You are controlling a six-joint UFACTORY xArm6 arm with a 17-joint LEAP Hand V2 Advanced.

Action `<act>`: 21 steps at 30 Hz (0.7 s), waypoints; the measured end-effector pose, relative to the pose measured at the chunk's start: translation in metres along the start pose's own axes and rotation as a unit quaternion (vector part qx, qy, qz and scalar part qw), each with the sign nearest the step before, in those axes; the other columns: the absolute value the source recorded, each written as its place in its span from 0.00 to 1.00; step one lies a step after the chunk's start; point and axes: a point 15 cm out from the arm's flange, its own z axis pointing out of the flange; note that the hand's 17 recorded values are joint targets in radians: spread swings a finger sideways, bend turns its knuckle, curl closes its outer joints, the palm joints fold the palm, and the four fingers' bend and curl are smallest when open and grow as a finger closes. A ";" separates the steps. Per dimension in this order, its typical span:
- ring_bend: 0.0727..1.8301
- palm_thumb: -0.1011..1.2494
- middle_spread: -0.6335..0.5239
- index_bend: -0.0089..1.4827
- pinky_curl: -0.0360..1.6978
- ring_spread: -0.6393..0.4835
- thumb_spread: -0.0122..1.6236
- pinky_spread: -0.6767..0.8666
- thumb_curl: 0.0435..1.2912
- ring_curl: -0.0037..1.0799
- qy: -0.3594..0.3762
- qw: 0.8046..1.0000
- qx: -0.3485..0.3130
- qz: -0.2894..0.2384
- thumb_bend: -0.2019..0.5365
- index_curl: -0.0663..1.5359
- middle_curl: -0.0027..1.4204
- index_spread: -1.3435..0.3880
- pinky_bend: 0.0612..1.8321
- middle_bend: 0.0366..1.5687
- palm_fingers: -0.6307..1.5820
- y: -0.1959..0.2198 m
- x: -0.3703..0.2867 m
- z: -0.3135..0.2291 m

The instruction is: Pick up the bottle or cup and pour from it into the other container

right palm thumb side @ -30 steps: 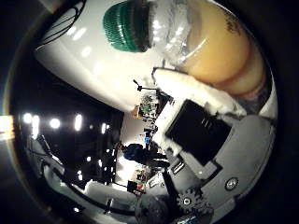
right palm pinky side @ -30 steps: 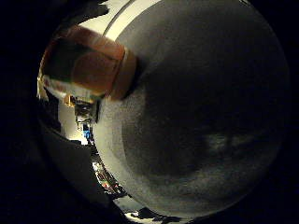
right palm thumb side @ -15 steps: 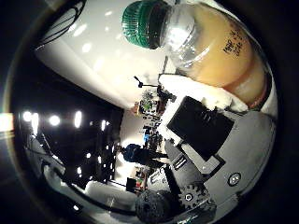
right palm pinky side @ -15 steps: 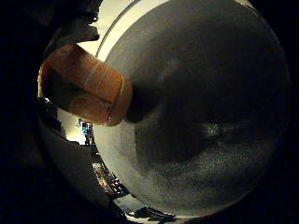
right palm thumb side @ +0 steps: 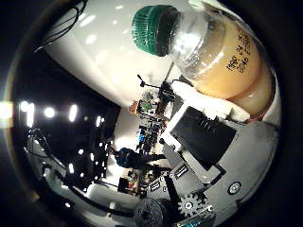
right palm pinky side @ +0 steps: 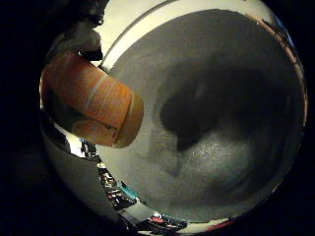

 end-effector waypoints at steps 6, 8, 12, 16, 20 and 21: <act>0.74 0.91 0.41 0.81 0.44 0.34 0.24 0.31 0.68 0.76 0.075 0.995 -0.068 -0.014 0.25 0.62 0.64 0.65 0.77 0.85 0.74 -0.002 -0.038 -0.001; 0.73 0.91 0.41 0.81 0.46 0.34 0.23 0.31 0.69 0.78 0.108 0.991 -0.080 -0.020 0.25 0.61 0.64 0.65 0.76 0.85 0.74 -0.005 -0.047 -0.006; 0.72 0.90 0.41 0.82 0.50 0.34 0.21 0.30 0.70 0.80 0.152 0.980 -0.120 -0.048 0.25 0.61 0.64 0.65 0.74 0.86 0.74 -0.010 -0.070 0.006; 0.71 0.90 0.41 0.82 0.53 0.34 0.20 0.30 0.71 0.81 0.205 0.961 -0.167 -0.078 0.25 0.60 0.64 0.66 0.72 0.85 0.75 -0.012 -0.087 0.020; 0.71 0.90 0.41 0.81 0.56 0.33 0.19 0.29 0.72 0.83 0.260 0.937 -0.206 -0.115 0.25 0.60 0.64 0.66 0.69 0.85 0.75 -0.016 -0.108 0.032; 0.71 0.90 0.41 0.81 0.57 0.33 0.19 0.29 0.72 0.83 0.275 0.929 -0.215 -0.125 0.24 0.59 0.64 0.66 0.68 0.85 0.75 -0.018 -0.113 0.035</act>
